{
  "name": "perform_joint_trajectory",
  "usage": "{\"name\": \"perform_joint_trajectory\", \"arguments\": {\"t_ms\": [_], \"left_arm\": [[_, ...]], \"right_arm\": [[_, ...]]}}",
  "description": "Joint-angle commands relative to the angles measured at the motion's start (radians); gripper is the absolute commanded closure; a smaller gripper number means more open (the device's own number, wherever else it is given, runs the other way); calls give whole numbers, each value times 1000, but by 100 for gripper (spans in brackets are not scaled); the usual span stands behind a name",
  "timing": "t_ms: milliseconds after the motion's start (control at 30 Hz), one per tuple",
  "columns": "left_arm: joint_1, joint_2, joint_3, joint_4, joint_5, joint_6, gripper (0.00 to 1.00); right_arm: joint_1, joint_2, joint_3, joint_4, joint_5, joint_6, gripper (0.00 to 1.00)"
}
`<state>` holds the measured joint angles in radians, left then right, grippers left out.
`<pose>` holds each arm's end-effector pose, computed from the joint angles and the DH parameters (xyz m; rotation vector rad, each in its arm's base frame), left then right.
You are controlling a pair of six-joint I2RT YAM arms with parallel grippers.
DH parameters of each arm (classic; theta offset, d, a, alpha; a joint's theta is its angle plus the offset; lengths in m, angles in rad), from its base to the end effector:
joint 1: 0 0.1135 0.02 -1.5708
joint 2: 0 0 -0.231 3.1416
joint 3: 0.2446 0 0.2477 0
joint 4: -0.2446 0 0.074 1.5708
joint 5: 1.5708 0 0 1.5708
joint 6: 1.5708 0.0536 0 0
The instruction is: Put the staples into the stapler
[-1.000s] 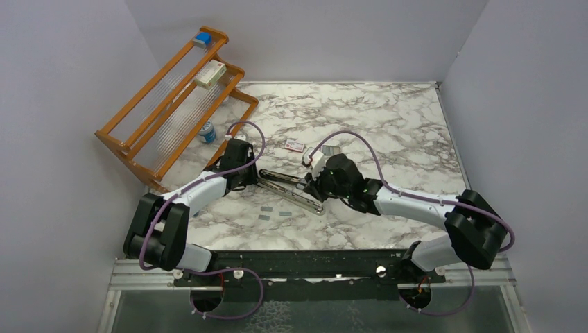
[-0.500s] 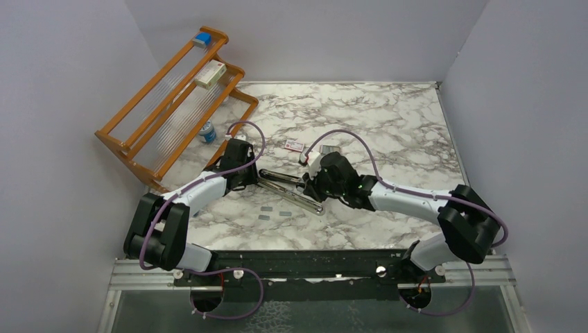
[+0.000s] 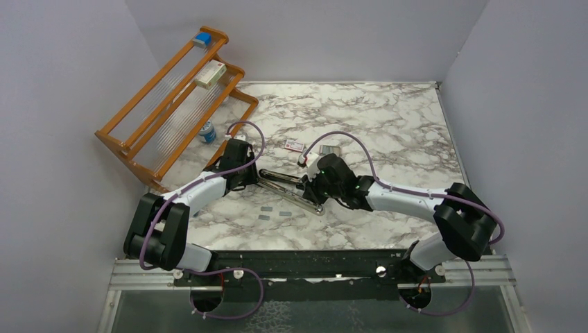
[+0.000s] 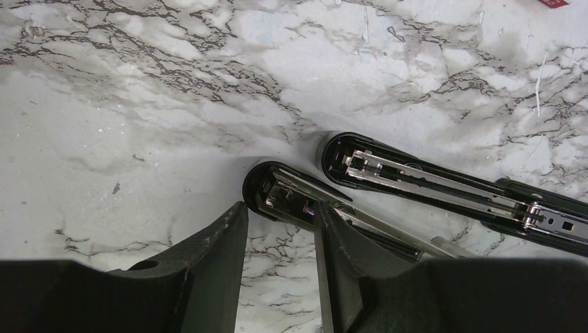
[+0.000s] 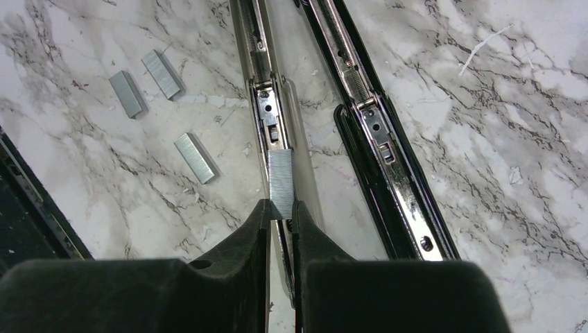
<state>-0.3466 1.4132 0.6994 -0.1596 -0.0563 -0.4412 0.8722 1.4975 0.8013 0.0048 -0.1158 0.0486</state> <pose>0.2706 -0.0945 0.1319 -0.1416 2.4585 -0.2796 0.2036 0.2521 0.1547 -0.9915 2.1113 0.6084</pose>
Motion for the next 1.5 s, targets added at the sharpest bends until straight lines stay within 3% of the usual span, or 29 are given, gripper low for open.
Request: {"name": "perform_joint_trajectory", "arguments": {"t_ms": [0, 1467], "left_arm": [[5, 15, -18, -6, 25, 1, 57], [5, 28, -12, -3, 39, 6, 57]], "right_arm": [[14, -7, -2, 12, 34, 38, 88], [17, 23, -8, 5, 7, 30, 88]]}}
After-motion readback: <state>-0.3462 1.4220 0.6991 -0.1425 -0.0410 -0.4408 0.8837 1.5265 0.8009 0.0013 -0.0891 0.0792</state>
